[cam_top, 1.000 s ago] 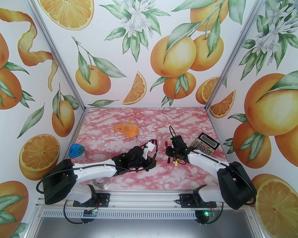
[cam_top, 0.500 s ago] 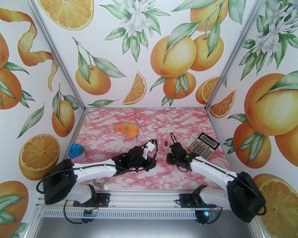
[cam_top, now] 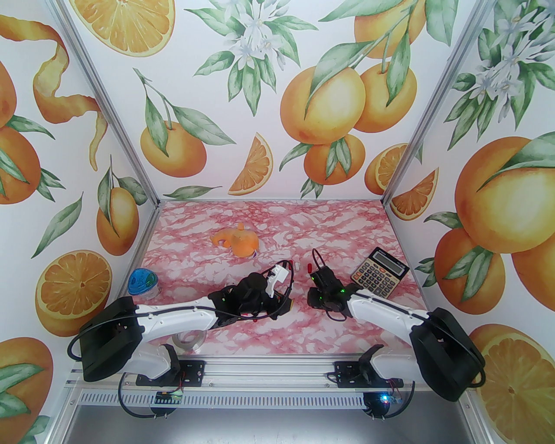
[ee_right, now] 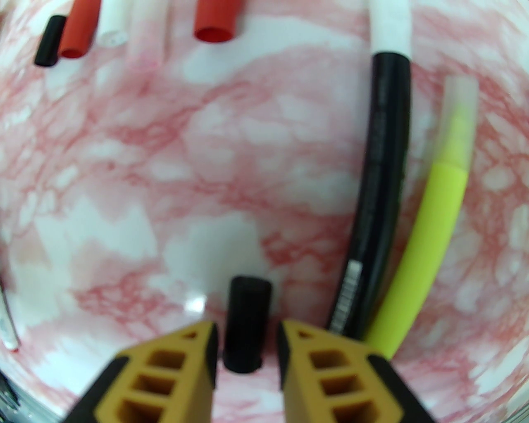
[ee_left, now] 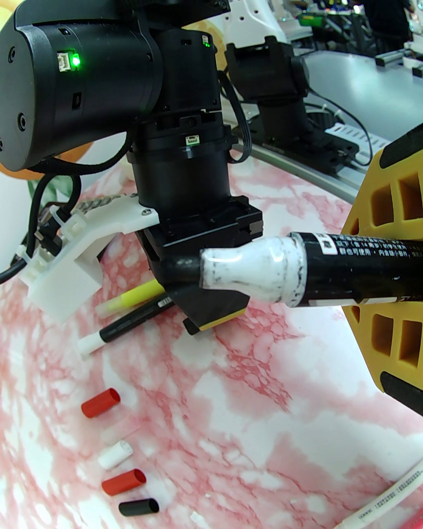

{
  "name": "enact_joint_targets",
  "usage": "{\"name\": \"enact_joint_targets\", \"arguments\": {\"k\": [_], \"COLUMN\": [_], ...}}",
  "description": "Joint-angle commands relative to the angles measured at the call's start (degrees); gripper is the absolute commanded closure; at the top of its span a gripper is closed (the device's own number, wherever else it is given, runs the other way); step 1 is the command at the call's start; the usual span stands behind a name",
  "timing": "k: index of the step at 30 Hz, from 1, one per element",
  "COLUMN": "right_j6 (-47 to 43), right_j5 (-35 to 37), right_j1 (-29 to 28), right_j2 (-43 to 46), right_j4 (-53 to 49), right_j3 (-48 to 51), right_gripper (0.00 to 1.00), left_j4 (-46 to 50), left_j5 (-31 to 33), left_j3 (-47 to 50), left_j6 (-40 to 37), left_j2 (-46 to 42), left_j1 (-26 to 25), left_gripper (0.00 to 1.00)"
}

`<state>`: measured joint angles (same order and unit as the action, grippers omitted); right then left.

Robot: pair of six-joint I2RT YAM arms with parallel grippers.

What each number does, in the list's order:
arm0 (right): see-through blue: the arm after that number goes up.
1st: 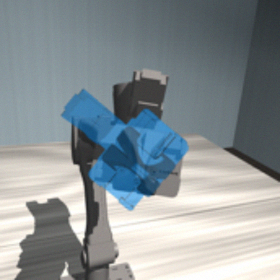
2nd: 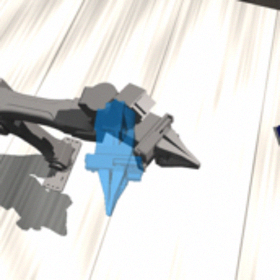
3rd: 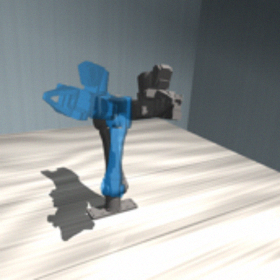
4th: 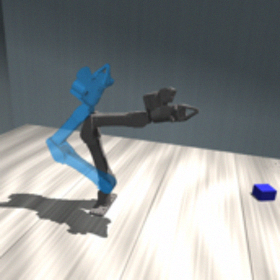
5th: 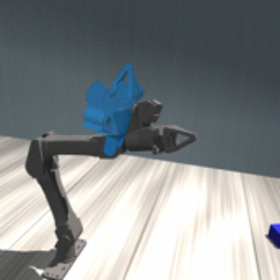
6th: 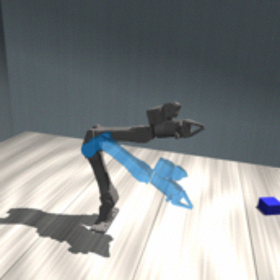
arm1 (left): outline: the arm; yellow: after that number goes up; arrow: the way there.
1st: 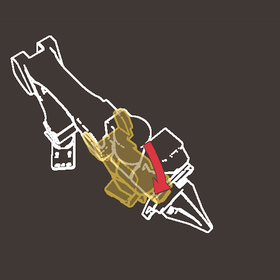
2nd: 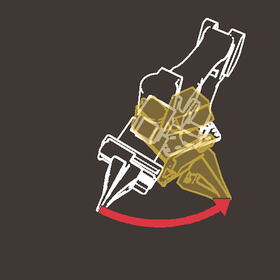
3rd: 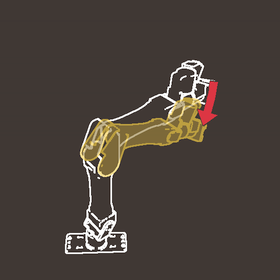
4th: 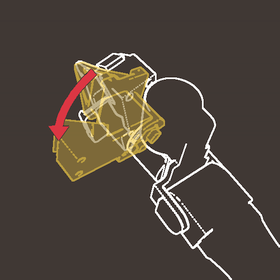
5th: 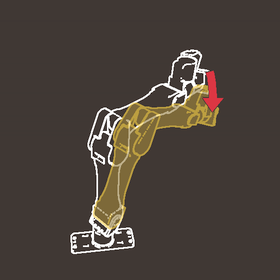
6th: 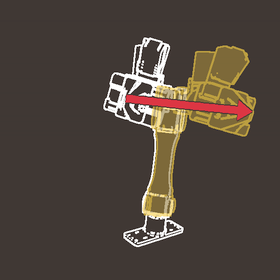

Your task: Open the pen caps

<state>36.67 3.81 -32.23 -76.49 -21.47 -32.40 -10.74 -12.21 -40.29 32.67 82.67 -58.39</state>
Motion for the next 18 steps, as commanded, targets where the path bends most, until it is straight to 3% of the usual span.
{"name": "enact_joint_targets", "arguments": {"k": [1,18], "right_j6": [0.41,-2.78], "right_j5": [2.44,7.23], "right_j1": [-0.34,0.81], "right_j2": [-1.26,-2.52], "right_j4": [1.39,-1.19], "right_j3": [-0.09,-6.48], "right_gripper": [0.69,0.77], "left_j4": [-1.74,-0.71], "left_j5": [-0.89,-0.62], "left_j3": [-1.02,-0.75], "left_j6": [0.28,0.33], "left_j2": [0.91,-0.58], "left_j1": [0.15,0.21], "left_gripper": [1.00,1.00]}}
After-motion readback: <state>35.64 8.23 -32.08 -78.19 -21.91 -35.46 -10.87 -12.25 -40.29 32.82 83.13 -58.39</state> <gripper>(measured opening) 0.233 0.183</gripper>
